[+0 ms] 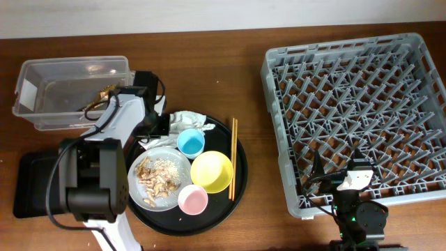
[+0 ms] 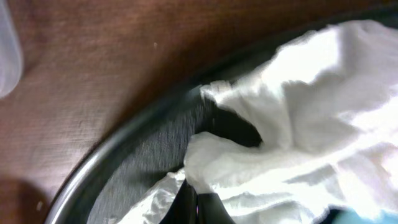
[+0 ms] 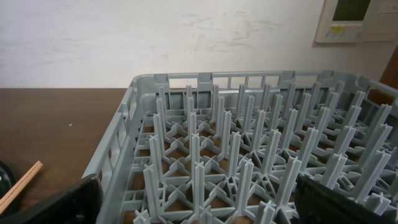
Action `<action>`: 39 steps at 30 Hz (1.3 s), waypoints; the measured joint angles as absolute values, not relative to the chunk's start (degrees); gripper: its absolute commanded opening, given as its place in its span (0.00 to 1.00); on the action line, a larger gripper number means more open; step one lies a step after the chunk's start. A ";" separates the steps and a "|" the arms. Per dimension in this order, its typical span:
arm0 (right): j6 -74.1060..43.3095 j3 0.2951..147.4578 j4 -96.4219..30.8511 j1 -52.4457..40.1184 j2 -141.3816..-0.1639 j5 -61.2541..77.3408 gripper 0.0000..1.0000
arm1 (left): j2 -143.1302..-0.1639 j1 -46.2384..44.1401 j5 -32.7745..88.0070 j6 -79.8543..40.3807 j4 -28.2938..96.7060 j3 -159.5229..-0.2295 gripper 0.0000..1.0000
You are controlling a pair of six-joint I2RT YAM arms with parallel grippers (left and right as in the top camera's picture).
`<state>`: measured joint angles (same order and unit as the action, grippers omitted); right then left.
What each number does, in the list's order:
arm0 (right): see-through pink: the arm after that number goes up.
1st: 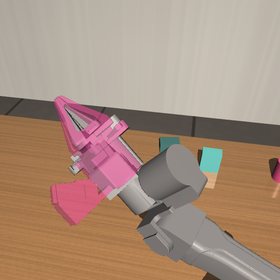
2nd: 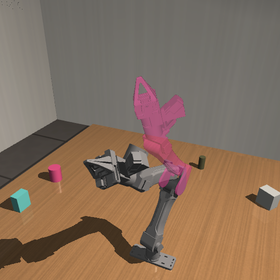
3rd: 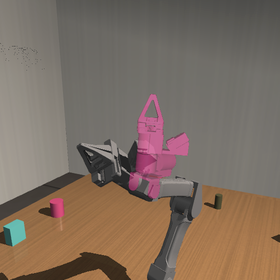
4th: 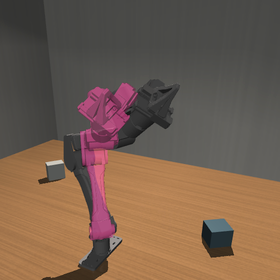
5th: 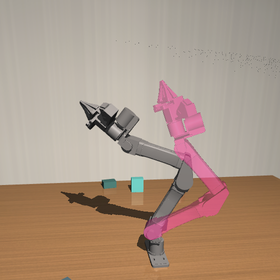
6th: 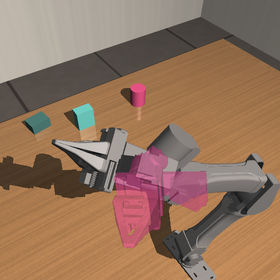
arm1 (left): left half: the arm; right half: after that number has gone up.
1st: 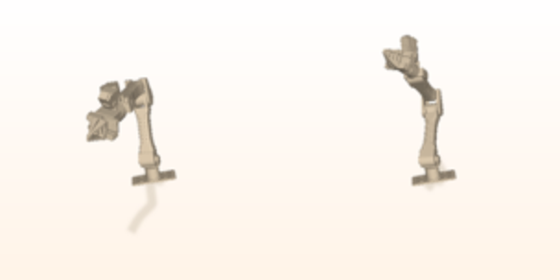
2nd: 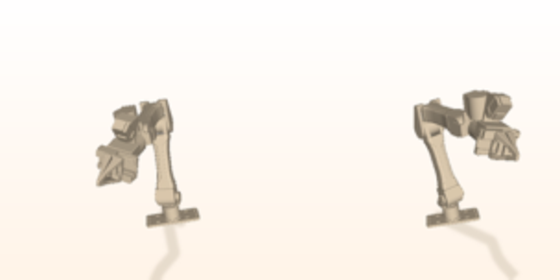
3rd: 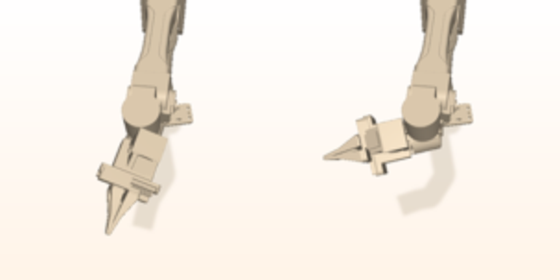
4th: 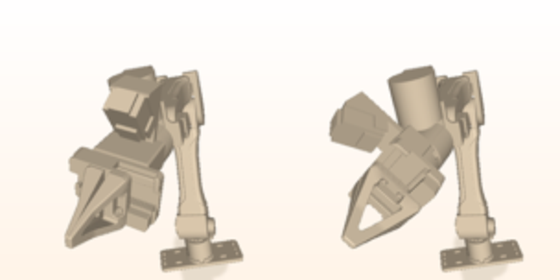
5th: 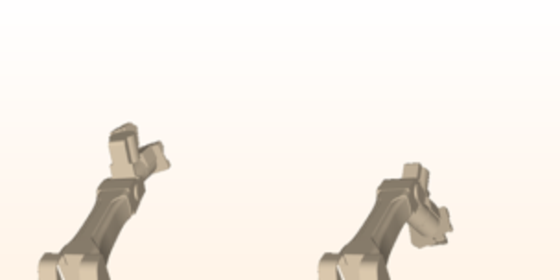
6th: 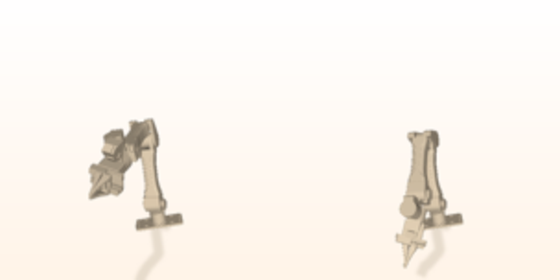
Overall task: Sort waste into correct bins and load items into the dishwasher rack
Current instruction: 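Return the left gripper to the tray and grasp the white tissue, then carry the tissue left and release it into the clear bin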
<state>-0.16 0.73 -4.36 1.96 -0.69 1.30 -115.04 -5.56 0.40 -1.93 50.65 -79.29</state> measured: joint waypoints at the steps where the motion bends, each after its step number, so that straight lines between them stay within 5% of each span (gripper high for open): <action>1: -0.21 0.73 -4.36 1.96 -0.69 1.30 0.99 | -114.41 -5.56 0.49 -1.96 51.53 -79.55 0.01; 22: -0.21 0.73 -4.36 1.96 -0.69 1.30 0.99 | -91.61 -5.56 4.29 -2.81 62.54 -83.15 0.01; 39: -0.21 0.73 -4.36 1.96 -0.69 1.28 0.99 | -88.75 2.02 -9.43 -14.90 32.23 -83.37 0.00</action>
<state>-0.21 0.73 -4.36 1.96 -0.69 1.28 -88.75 2.02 -9.43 -14.90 32.23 -83.37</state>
